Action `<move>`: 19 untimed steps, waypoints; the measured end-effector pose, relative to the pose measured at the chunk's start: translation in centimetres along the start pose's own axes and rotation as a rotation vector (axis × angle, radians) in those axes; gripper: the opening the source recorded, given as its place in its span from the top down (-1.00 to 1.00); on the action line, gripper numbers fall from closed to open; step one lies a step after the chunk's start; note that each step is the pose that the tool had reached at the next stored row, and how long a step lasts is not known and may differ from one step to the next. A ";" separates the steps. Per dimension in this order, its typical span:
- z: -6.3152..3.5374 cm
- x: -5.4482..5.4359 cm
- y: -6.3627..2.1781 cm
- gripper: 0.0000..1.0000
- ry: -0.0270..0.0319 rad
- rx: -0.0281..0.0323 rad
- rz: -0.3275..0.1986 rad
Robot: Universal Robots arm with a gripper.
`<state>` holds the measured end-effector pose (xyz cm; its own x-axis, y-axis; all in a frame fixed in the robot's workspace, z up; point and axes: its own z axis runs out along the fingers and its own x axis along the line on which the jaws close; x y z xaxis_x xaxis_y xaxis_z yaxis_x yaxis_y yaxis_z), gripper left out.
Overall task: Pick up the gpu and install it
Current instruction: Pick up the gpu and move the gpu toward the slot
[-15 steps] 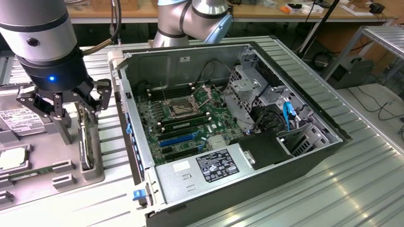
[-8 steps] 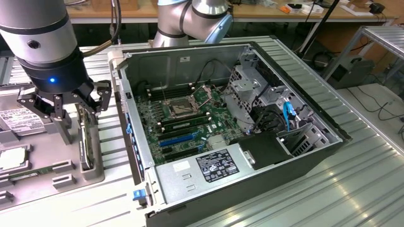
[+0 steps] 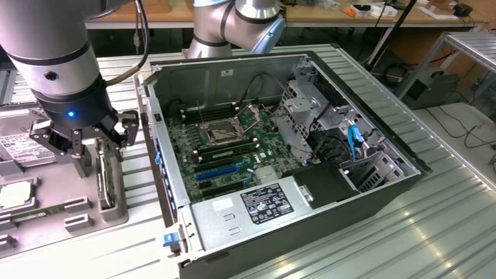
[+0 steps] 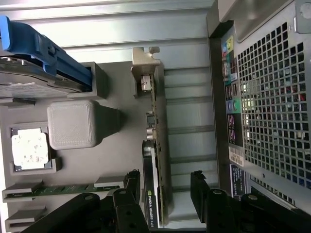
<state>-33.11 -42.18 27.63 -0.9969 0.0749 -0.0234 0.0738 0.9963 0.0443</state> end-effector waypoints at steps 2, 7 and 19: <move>0.20 0.1 -0.02 -0.08 0.0001 0.0002 0.000; 0.91 0.4 -0.07 -0.08 -0.0001 0.0000 0.000; 2.67 0.9 -0.18 -0.08 0.0000 0.0000 0.000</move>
<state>-33.98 -42.18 24.93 -0.9969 0.0749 -0.0234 0.0739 0.9963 0.0442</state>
